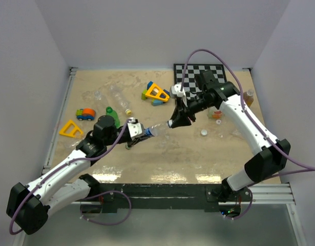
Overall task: Unscrew the bottle caps
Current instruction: Unscrew the bottle cap from the plastic bottle.
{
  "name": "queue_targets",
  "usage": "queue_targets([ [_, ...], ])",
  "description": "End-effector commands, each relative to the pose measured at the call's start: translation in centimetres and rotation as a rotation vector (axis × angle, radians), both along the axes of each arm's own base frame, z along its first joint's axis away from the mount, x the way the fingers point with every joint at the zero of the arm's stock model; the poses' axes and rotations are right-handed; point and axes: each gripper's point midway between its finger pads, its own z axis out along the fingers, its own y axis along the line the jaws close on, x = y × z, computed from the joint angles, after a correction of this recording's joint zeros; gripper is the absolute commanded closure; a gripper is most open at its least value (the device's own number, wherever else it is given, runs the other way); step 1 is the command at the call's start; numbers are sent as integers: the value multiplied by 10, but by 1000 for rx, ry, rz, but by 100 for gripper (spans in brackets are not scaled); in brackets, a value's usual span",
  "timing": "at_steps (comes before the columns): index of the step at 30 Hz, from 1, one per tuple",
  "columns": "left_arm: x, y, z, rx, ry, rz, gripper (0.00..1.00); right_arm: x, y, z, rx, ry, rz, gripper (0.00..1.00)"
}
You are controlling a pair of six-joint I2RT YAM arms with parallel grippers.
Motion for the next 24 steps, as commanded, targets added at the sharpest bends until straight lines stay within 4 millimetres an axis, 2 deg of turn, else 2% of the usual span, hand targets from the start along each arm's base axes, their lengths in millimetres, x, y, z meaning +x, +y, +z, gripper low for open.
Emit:
queue_targets([
  [1,-27,-16,13,-73,3,-180,100,-34,-14,22,46,-626,360,100],
  [2,-31,-17,13,-79,13,-200,100,-31,-14,22,47,-754,390,100],
  [3,-33,-19,12,-83,21,-217,100,-22,-10,33,64,-904,380,100],
  [4,-35,-20,12,-85,29,-225,100,-21,-11,34,51,-976,409,100],
  [7,-36,-21,10,-85,45,-235,100,-7,-9,40,27,-1015,393,100],
  [9,-36,-21,10,-86,48,-236,100,-11,-8,46,53,-1011,371,100],
  [11,-35,-21,9,-86,51,-231,100,-17,-6,50,87,-956,337,90],
  [12,-34,-21,9,-86,53,-226,100,-20,-6,54,103,-924,304,81],
  [13,-34,-21,10,-86,49,-223,100,-21,-6,59,112,-893,258,61],
  [15,-33,-21,10,-85,50,-215,100,-22,-5,74,143,-763,124,42],
  [17,-31,-20,10,-84,47,-210,100,-26,-8,83,151,-665,43,34],
  [21,-29,-20,10,-82,49,-191,100,-39,-12,95,169,-480,-68,32],
  [24,-23,-18,12,-83,44,-156,100,-35,-15,93,184,-261,-269,28],
])
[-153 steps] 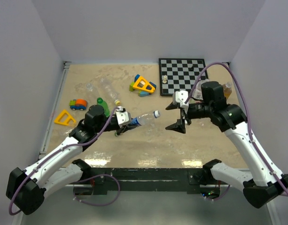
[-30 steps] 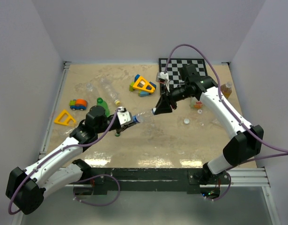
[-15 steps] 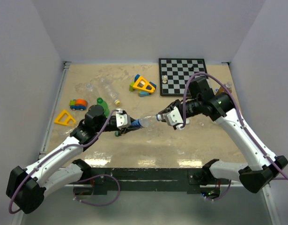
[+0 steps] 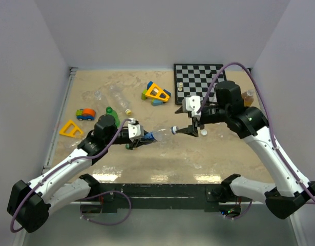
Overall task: Unscrew the bottle caps
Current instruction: Unscrew the bottle cap from the plastic bottle.
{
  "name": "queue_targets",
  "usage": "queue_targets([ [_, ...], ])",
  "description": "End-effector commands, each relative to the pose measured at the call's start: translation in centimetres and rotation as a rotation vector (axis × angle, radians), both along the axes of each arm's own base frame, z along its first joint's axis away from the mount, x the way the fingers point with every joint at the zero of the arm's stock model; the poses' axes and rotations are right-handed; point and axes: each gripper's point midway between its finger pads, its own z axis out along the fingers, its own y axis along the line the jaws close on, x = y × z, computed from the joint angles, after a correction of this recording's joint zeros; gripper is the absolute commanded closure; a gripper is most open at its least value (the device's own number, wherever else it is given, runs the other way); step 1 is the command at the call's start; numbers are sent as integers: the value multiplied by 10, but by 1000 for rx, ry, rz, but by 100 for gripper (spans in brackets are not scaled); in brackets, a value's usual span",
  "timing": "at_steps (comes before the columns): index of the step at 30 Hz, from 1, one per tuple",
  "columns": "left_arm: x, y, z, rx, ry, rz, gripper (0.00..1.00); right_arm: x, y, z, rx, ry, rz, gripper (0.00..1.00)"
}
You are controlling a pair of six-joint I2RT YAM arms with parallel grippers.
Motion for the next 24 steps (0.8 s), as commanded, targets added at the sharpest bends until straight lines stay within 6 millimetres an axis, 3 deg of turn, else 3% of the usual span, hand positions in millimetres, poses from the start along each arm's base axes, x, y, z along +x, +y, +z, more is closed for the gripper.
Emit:
queue_targets([
  [1,3,0,4,-9,-7,18,100,6,-2,29,185,353,-320,28],
  [5,4,0,5,-12,-8,27,100,4,-7,21,227,511,-451,26],
  [14,5,1,6,-13,-12,38,100,21,3,-40,89,678,-504,28],
  [24,6,1,5,-9,-15,40,100,12,2,-37,96,701,-456,32],
])
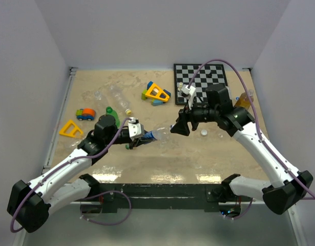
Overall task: Unscrew the bottle caps
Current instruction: Unscrew the bottle cap from the plastic bottle.
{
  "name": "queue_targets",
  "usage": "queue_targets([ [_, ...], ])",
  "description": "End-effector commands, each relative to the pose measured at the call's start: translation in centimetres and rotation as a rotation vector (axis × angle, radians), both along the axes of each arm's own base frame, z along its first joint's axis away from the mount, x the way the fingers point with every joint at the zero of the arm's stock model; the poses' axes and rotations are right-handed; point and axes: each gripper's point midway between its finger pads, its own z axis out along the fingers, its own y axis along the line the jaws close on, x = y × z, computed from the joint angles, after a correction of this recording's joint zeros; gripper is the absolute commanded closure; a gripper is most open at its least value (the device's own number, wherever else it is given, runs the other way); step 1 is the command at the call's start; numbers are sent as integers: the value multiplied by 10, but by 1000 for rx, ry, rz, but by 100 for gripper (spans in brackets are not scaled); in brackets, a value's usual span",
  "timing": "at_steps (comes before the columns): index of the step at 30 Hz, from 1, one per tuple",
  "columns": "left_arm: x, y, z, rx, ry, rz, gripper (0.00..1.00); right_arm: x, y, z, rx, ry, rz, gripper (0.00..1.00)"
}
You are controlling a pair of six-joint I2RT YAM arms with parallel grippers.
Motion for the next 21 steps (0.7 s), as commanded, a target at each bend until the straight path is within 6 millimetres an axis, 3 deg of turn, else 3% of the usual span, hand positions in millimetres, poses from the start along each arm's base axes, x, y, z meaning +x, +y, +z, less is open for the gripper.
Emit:
queue_targets([
  [1,-1,-2,10,-24,-27,-8,100,-7,-3,20,62,-15,20,32],
  [15,-1,-2,11,-26,-30,-7,100,-7,-3,10,64,34,52,38],
  [21,-1,-1,11,-27,-35,-4,100,-9,0,8,66,45,83,52],
])
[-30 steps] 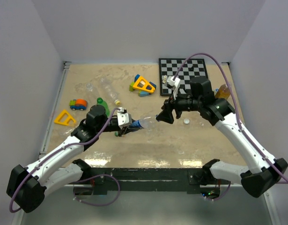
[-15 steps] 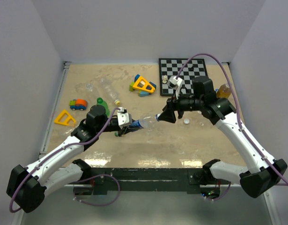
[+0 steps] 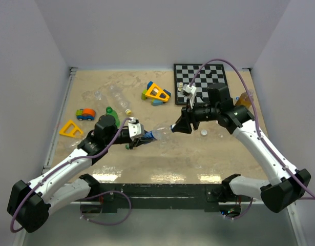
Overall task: Unscrew the bottle caps
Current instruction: Unscrew the bottle cap from the plastic bottle.
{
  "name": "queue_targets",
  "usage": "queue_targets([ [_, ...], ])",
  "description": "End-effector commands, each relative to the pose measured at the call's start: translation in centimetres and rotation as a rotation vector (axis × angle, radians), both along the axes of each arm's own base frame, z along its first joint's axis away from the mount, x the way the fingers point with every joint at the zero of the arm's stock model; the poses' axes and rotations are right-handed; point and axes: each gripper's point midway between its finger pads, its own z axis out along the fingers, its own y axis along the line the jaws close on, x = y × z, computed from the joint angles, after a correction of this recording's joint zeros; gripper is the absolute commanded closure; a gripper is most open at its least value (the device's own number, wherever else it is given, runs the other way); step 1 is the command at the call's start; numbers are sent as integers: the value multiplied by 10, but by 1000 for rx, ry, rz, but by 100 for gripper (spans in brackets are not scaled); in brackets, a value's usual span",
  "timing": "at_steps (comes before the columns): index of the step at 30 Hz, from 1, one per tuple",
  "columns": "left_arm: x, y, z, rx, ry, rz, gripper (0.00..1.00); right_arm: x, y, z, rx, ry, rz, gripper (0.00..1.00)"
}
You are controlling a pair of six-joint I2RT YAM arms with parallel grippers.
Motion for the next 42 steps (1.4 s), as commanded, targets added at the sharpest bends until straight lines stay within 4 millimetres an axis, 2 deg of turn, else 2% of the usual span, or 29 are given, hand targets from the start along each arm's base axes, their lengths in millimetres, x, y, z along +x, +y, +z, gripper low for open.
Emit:
queue_targets([
  [1,-1,-1,12,-28,-36,-6,100,-6,3,9,32,-5,49,55],
  [2,-1,-1,12,-28,-36,-6,100,-7,3,9,34,-5,56,59],
  [4,-1,-2,12,-28,-36,-6,100,-10,4,10,38,-3,72,75],
  [6,-1,-1,12,-28,-36,-4,100,-12,3,10,35,-11,93,85],
  [10,-3,-2,12,-30,-36,-18,100,-15,3,11,6,-109,207,100],
  [11,-3,-2,12,-32,-36,-23,100,-16,3,12,-8,-165,265,100],
  [15,-8,-4,12,-38,-26,-50,100,-24,-12,-11,-126,-437,619,100],
  [18,-10,-5,10,-37,-18,-63,100,-7,-19,-18,-222,-765,755,100],
  [22,-10,-5,10,-35,-15,-65,100,32,-22,7,-368,-1263,744,100],
  [23,-11,-5,9,-34,-12,-68,100,37,-22,10,-389,-1316,760,100],
  [25,-10,-5,8,-33,-11,-66,100,44,-16,25,-365,-1319,725,100],
  [28,-10,-5,8,-31,-11,-67,100,28,-8,31,-267,-1297,731,100],
  [32,-10,-5,10,-35,-20,-64,100,5,-5,24,-159,-1196,731,96],
  [36,-10,-5,10,-36,-17,-68,100,-6,-6,19,-114,-1141,705,93],
  [38,-11,-6,11,-39,-17,-71,100,-9,-4,16,-93,-1114,696,86],
  [42,-11,-5,11,-38,-18,-69,100,-5,-3,16,-82,-1036,630,61],
])
